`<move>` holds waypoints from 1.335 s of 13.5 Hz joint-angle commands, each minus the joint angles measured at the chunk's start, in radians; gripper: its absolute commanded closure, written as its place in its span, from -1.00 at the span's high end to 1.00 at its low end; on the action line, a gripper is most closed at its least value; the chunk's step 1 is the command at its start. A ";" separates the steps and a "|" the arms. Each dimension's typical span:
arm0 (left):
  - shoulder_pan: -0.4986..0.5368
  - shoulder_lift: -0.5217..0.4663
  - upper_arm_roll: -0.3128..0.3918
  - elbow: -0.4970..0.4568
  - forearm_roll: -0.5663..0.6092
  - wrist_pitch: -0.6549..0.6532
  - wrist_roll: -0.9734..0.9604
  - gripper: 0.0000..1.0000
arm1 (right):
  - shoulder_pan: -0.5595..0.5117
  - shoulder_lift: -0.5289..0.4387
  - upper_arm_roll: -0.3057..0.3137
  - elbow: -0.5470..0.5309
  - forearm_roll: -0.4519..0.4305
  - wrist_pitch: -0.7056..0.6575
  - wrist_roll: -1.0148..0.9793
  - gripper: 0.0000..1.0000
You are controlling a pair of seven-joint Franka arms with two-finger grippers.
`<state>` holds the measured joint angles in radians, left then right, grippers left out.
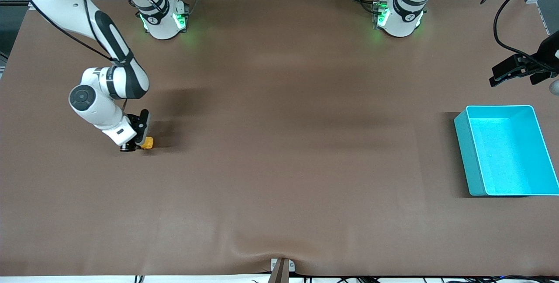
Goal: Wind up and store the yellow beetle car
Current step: 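Drag the car backward along the table with the right gripper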
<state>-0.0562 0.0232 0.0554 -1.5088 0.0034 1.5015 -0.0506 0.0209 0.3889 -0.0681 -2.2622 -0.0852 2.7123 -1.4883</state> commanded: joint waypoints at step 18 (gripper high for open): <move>0.007 0.001 -0.003 0.001 0.010 0.006 0.023 1.00 | -0.208 0.084 0.014 0.421 0.002 -0.561 -0.253 1.00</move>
<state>-0.0540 0.0266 0.0552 -1.5088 0.0034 1.5015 -0.0506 -0.1709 0.4598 -0.0679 -1.9691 -0.0849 2.2911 -1.6956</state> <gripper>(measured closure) 0.000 0.000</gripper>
